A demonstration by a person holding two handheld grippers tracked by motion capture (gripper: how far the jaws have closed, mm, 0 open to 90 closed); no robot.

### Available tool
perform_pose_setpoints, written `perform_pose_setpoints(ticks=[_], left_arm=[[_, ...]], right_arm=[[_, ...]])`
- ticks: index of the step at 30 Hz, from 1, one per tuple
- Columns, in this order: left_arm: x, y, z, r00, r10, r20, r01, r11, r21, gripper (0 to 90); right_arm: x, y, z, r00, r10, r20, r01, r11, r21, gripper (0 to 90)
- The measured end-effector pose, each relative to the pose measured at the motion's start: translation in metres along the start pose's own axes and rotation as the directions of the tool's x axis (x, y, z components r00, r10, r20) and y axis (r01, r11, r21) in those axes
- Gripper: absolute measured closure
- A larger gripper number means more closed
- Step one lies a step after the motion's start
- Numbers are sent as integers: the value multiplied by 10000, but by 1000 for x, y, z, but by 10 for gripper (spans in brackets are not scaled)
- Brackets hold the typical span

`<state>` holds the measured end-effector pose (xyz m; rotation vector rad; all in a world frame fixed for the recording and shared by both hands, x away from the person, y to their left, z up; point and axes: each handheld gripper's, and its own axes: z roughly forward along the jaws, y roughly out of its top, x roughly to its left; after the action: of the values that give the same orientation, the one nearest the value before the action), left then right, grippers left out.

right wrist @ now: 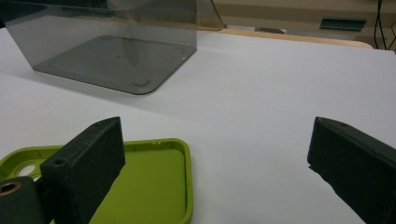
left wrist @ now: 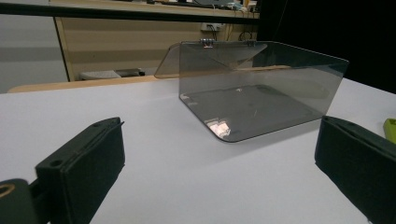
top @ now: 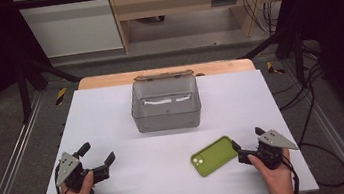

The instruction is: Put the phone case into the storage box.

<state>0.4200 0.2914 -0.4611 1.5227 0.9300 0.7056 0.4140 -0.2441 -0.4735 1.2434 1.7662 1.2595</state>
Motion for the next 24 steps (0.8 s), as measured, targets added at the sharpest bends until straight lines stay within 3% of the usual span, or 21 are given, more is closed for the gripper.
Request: perform_pose_setpoints(ticks=[24], left_arm=[[-2, 0, 1, 9999, 104, 16, -104, 9999, 61, 13]], right_arm=[[-1, 0, 0, 9999, -153, 32, 152, 9996, 235, 43]])
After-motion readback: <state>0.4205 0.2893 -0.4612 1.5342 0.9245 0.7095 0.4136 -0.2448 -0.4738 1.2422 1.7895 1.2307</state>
